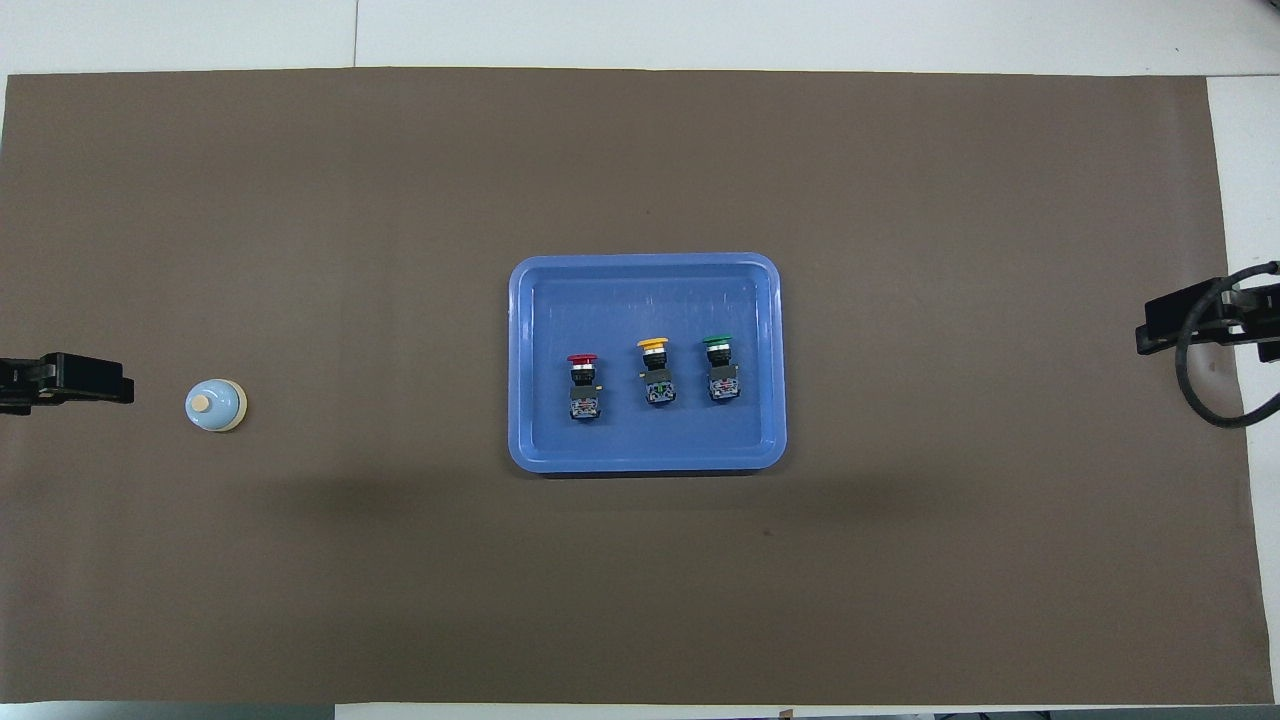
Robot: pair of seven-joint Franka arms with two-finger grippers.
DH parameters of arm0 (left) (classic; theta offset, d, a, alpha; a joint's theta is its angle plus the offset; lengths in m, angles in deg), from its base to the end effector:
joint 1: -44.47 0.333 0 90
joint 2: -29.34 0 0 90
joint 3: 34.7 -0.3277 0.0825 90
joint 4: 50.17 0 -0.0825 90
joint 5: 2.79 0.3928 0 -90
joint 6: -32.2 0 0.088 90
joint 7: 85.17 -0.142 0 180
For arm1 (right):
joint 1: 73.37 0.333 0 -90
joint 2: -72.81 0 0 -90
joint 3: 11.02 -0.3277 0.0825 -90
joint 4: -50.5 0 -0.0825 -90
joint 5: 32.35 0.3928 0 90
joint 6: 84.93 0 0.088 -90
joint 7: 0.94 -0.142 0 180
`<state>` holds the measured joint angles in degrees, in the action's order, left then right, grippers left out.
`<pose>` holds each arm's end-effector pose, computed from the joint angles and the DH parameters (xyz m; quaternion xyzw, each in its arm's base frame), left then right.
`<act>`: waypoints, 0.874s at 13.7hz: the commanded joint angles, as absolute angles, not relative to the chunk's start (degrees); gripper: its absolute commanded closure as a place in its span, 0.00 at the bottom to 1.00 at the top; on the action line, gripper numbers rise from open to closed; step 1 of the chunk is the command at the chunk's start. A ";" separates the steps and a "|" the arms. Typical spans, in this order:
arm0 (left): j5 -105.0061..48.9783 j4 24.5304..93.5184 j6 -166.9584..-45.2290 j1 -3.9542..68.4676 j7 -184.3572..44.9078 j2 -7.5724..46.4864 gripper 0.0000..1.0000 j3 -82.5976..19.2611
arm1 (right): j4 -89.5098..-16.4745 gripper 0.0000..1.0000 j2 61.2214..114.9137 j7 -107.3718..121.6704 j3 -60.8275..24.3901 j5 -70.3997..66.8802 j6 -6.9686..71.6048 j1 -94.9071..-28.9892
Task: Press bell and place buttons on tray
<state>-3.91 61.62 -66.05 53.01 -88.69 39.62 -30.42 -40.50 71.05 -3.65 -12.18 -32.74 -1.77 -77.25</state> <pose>0.5029 0.0330 0.5256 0.9995 0.0089 -0.0284 0.0049 0.5359 -0.0263 0.6003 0.9975 -0.0475 -0.0530 0.0037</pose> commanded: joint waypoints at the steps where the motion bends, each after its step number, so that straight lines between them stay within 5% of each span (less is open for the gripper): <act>1: -2.44 51.37 -57.46 49.32 -88.51 35.59 0.00 -30.74 | -41.00 0.00 70.70 -3.05 -12.34 -33.40 -1.87 -77.50; 5: -2.26 49.59 -57.97 47.29 -88.51 34.01 0.00 -31.36 | -41.00 0.00 70.70 -3.05 -12.34 -33.40 -1.96 -77.50; 7: -2.26 44.86 -56.66 47.11 -88.59 29.02 0.00 -32.40 | -41.00 0.00 70.70 -3.05 -12.34 -33.40 -1.96 -77.50; 12: -2.09 45.28 -58.85 46.06 -88.60 29.08 0.00 -32.85 | -41.00 0.00 70.70 -3.05 -12.34 -33.40 -1.87 -77.50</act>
<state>-3.50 46.38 -59.24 47.52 -88.63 29.34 -31.69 -40.52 71.05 -3.65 -12.18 -32.74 -1.77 -77.25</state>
